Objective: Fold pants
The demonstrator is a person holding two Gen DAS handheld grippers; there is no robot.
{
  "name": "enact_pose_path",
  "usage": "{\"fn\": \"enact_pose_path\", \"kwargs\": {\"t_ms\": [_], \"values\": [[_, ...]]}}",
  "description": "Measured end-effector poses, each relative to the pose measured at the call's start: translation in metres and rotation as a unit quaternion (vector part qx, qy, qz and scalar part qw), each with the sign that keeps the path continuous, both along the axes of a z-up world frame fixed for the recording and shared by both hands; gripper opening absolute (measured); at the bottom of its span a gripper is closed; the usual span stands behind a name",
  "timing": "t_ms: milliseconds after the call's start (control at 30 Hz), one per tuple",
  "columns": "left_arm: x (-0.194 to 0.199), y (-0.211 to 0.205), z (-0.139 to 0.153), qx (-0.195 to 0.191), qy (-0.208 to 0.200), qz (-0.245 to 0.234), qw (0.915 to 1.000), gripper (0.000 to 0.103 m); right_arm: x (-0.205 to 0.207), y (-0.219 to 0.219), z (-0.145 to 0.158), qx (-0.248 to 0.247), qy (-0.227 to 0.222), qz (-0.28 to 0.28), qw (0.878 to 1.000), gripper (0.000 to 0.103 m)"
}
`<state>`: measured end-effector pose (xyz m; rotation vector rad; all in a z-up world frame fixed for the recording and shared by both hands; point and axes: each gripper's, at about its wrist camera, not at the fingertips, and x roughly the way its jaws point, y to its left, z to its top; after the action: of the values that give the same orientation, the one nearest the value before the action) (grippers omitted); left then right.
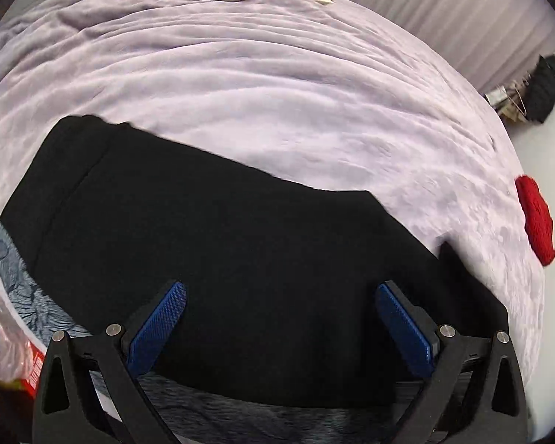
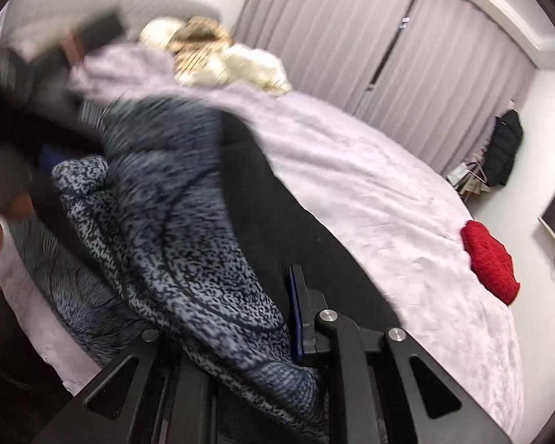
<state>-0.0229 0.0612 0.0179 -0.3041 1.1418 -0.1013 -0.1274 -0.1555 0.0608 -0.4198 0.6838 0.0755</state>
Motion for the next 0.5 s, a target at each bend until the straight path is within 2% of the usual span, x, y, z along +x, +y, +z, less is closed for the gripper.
{"fn": "enact_pose_path", "kwargs": {"t_ms": [100,167,200,267,333,367,400,467,500], "values": [[-0.002,0.02,-0.005,0.004,0.005,0.015,0.9999,0.103,0.005,0.028,-0.035,-0.051,0.031,0.006,0.998,0.018],[-0.005,0.023,-0.005,0.003,0.006,0.004,1.0,0.103,0.002,0.037,-0.041,-0.08,0.024,0.009,0.996,0.022],[-0.005,0.02,-0.002,0.003,0.005,-0.003,1.0,0.103,0.0,0.039,-0.041,-0.086,0.021,0.013,0.996,0.027],[-0.009,0.008,0.008,0.005,-0.006,-0.031,0.9995,0.103,-0.008,0.037,-0.034,-0.076,0.028,0.031,0.996,0.044],[-0.015,-0.009,0.02,0.012,-0.024,-0.06,0.9978,0.103,-0.023,0.026,-0.019,-0.05,0.035,0.054,0.997,0.073],[-0.018,-0.018,0.026,0.012,-0.034,-0.076,0.9964,0.103,-0.024,0.024,-0.009,-0.031,0.041,0.075,0.996,0.075],[-0.022,-0.029,0.033,0.01,-0.044,-0.094,0.9945,0.103,-0.034,0.013,0.004,0.01,0.055,0.108,0.993,0.075],[-0.031,-0.048,0.043,0.01,-0.059,-0.123,0.9906,0.103,-0.049,-0.015,0.028,0.102,0.073,0.162,0.979,0.077],[-0.037,-0.061,0.049,0.01,-0.069,-0.146,0.9869,0.103,-0.057,-0.035,0.04,0.141,0.066,0.173,0.973,0.084]]}}
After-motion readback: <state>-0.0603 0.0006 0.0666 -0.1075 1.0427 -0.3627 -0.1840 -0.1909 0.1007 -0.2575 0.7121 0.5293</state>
